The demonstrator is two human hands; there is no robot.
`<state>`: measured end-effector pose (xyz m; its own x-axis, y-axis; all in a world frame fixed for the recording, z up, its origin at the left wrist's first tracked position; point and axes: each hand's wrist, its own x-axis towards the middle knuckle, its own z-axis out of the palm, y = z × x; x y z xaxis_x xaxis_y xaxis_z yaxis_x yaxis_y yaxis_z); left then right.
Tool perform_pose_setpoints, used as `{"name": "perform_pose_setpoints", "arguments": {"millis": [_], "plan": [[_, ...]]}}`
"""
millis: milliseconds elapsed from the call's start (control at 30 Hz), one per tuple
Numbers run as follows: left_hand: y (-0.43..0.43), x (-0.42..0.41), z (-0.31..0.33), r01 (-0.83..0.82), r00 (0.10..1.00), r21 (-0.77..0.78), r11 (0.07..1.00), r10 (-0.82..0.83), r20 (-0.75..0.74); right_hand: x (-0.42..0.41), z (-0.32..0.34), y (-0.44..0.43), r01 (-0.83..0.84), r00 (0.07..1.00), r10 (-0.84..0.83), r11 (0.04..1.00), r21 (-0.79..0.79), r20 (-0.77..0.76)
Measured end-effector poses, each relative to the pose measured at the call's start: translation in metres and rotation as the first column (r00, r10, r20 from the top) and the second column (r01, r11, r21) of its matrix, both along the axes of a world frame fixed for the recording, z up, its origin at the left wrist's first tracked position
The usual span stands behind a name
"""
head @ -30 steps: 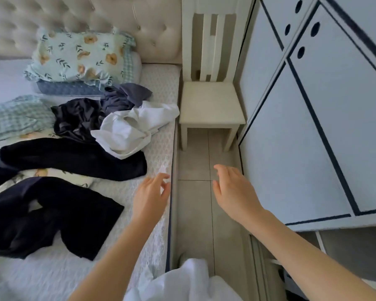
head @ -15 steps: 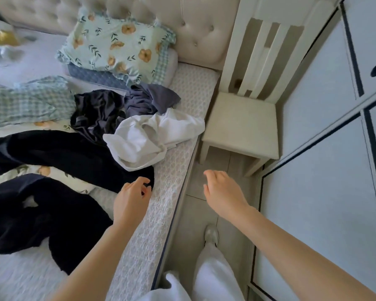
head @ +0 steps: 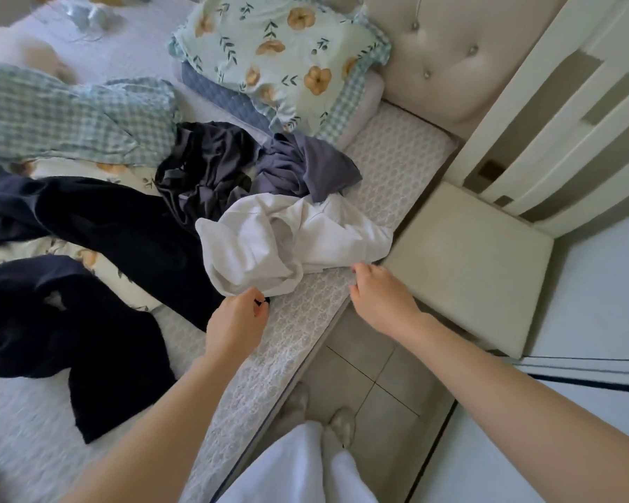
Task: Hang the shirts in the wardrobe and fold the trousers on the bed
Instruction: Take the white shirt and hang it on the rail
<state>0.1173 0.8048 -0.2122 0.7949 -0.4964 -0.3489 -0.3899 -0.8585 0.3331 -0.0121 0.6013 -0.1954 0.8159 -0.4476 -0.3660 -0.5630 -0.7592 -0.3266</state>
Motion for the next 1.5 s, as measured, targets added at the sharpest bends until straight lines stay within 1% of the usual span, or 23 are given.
{"name": "perform_pose_setpoints", "arguments": {"millis": [133, 300, 367, 533, 667, 833, 933, 1000, 1100, 1200, 1300, 1333, 1467, 1500], "plan": [[-0.034, 0.039, -0.021, 0.016, 0.999, -0.017, 1.000, -0.016, -0.042, 0.053, -0.020, -0.027, 0.001, 1.000, -0.001, 1.000, 0.024, -0.010], [-0.077, 0.090, -0.061, 0.041, 0.992, -0.012, 0.999, -0.042, -0.115, 0.109, -0.058, -0.050, 0.022, 0.997, -0.016, 0.997, 0.077, -0.071], [-0.092, 0.107, -0.078, 0.046, 0.993, -0.021, 0.999, -0.048, -0.110, 0.127, -0.075, -0.054, 0.022, 0.995, -0.013, 0.996, 0.087, -0.101], [-0.123, 0.138, -0.123, 0.119, 0.993, -0.082, 0.989, -0.118, 0.022, 0.167, -0.111, -0.061, 0.027, 0.987, -0.004, 0.990, 0.141, -0.160], [-0.141, 0.163, -0.151, 0.236, 0.963, -0.158, 0.959, -0.209, 0.169, 0.202, -0.138, -0.067, 0.014, 0.987, 0.009, 0.990, 0.143, -0.160], [-0.155, 0.193, -0.189, 0.301, 0.924, -0.032, 0.953, -0.284, 0.256, 0.238, -0.175, -0.064, -0.012, 0.987, 0.039, 0.986, 0.169, -0.154], [-0.160, 0.207, -0.204, 0.354, 0.879, 0.074, 0.932, -0.358, 0.314, 0.250, -0.194, -0.059, -0.016, 0.988, 0.043, 0.984, 0.177, -0.150], [-0.159, 0.214, -0.211, 0.387, 0.859, 0.116, 0.915, -0.403, 0.314, 0.254, -0.202, -0.056, 0.002, 0.987, 0.028, 0.982, 0.188, -0.157], [-0.157, 0.221, -0.216, 0.384, 0.865, 0.138, 0.913, -0.408, 0.293, 0.258, -0.208, -0.054, 0.019, 0.986, 0.012, 0.983, 0.184, -0.167], [-0.160, 0.221, -0.209, 0.357, 0.884, 0.089, 0.930, -0.367, 0.288, 0.259, -0.212, -0.055, 0.043, 0.987, -0.015, 0.983, 0.177, -0.157], [-0.162, 0.212, -0.192, 0.342, 0.926, -0.023, 0.939, -0.333, 0.180, 0.260, -0.209, -0.056, 0.114, 0.984, -0.086, 0.977, 0.178, -0.158], [-0.161, 0.208, -0.187, 0.328, 0.936, -0.075, 0.942, -0.313, 0.164, 0.260, -0.206, -0.057, 0.130, 0.983, -0.102, 0.974, 0.184, -0.151], [-0.157, 0.191, -0.160, 0.302, 0.953, -0.199, 0.932, -0.302, 0.033, 0.245, -0.183, -0.064, 0.175, 0.984, -0.166, 0.954, 0.242, -0.060], [-0.155, 0.187, -0.155, 0.300, 0.953, -0.263, 0.917, -0.302, 0.034, 0.240, -0.175, -0.065, 0.163, 0.986, -0.164, 0.950, 0.267, -0.018]]}}
